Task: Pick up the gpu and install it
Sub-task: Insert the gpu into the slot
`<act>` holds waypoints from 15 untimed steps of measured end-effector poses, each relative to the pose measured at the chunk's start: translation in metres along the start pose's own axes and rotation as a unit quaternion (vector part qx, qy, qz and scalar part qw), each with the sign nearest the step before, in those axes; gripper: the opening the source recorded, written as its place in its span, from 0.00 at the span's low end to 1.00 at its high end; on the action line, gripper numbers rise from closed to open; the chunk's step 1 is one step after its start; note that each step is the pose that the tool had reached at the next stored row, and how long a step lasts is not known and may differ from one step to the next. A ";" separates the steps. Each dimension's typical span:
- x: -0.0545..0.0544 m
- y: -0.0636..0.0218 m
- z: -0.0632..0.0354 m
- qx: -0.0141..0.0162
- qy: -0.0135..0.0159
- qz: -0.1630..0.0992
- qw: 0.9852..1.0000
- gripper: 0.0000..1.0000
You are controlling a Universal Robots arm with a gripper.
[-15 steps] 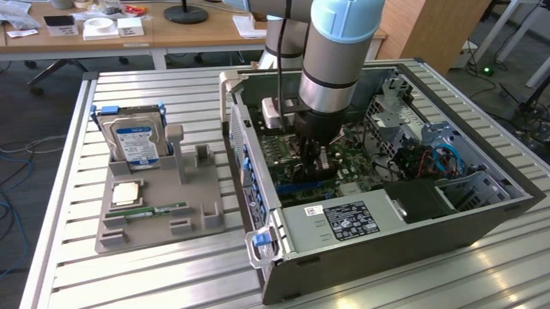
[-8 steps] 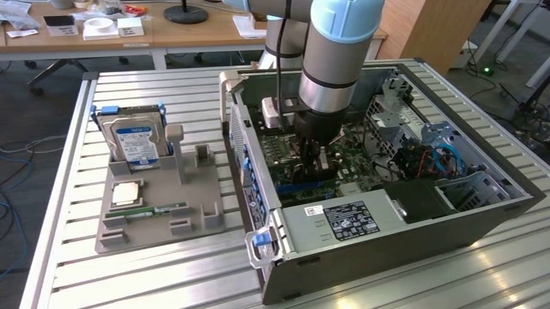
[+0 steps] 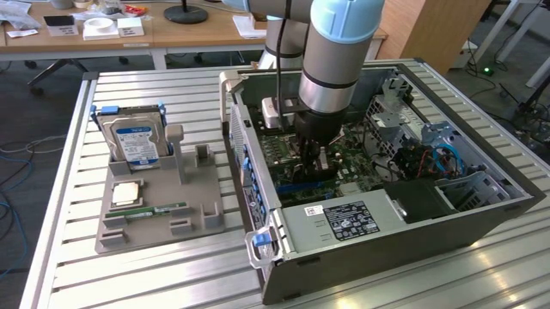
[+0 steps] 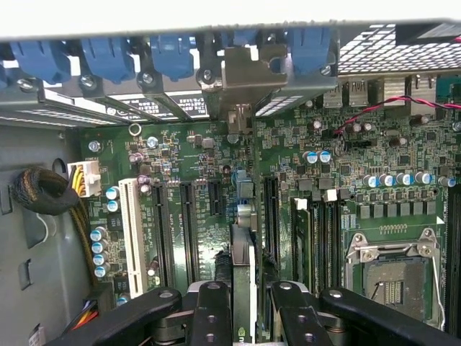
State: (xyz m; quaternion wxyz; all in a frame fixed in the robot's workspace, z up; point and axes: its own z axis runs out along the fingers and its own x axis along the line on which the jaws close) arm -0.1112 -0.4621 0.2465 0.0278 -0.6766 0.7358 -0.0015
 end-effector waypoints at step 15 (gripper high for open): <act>0.000 0.0000 0.0018 0.000 0.000 -0.002 1.000 0.26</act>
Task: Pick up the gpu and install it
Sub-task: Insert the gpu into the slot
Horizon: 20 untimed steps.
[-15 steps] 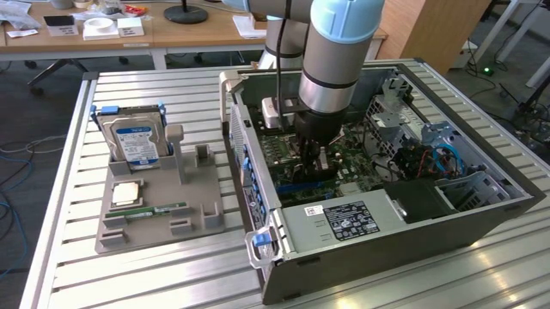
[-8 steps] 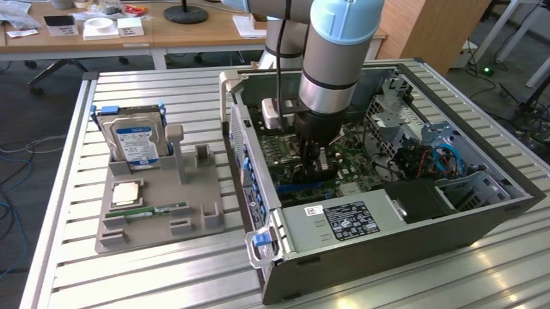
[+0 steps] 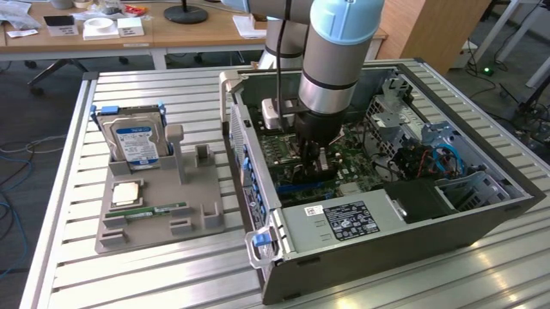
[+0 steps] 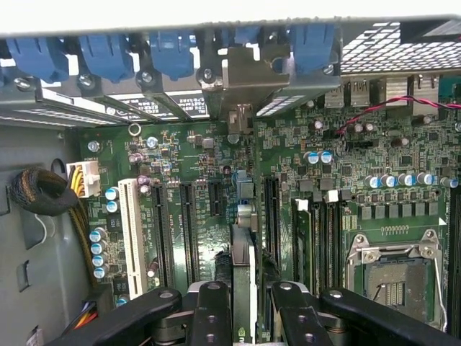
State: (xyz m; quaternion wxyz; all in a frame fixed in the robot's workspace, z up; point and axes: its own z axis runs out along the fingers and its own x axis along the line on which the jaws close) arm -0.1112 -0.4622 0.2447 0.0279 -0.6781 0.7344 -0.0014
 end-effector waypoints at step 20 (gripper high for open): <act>0.000 0.0001 0.0017 0.000 0.000 -0.003 1.000 0.26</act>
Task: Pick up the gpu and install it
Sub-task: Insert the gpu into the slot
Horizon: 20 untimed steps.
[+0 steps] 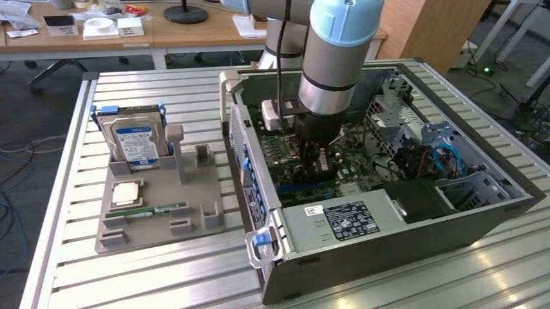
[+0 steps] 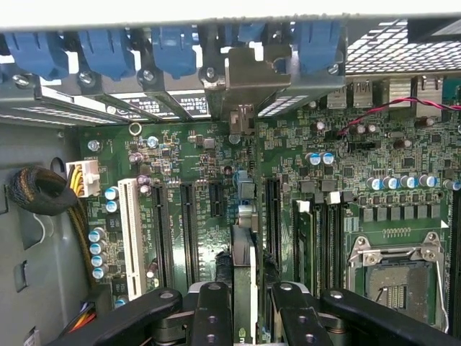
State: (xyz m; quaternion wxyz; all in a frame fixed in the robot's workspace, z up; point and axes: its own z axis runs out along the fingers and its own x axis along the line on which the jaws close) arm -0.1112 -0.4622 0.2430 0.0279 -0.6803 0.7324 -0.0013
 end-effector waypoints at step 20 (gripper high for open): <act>0.000 0.0001 0.0038 0.000 0.000 0.000 1.000 0.26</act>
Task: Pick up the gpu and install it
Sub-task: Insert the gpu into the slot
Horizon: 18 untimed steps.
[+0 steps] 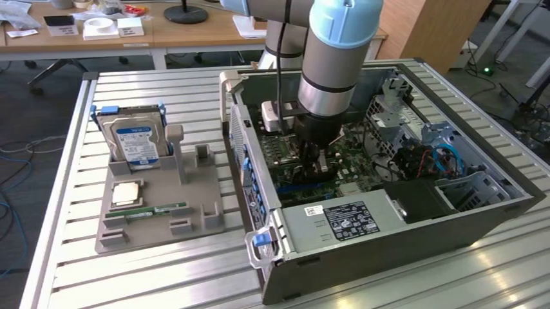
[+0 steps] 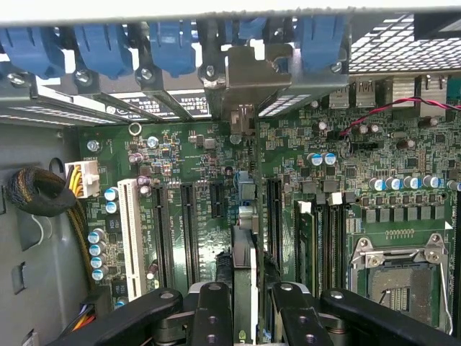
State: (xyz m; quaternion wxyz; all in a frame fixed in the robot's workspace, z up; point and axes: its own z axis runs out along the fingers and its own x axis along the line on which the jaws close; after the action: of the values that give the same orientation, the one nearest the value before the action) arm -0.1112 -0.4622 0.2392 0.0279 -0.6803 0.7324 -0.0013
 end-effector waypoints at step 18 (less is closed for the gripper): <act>0.000 0.0000 0.0000 0.000 0.000 0.000 1.000 0.26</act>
State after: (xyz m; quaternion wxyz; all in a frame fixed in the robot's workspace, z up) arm -0.1112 -0.4622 0.2392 0.0279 -0.6803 0.7324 -0.0013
